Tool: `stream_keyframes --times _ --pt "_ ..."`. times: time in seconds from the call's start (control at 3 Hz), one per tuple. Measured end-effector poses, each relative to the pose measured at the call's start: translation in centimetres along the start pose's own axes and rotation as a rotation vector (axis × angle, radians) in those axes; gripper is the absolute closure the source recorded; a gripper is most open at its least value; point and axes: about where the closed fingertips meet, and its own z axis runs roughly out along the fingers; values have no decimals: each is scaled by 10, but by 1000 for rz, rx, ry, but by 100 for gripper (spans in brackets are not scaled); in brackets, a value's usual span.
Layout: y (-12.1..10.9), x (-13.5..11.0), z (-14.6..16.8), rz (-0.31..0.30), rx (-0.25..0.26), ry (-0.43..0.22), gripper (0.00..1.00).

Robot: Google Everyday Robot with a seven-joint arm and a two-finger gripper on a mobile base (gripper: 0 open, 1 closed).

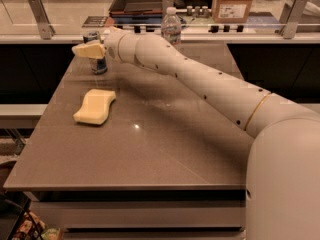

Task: Pick redbull can

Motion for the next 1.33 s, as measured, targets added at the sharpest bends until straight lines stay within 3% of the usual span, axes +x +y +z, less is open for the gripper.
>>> stream_keyframes --times 1.0,1.33 --pt "6 0 4 1 -10 0 85" --pt "8 1 6 1 -13 0 100"
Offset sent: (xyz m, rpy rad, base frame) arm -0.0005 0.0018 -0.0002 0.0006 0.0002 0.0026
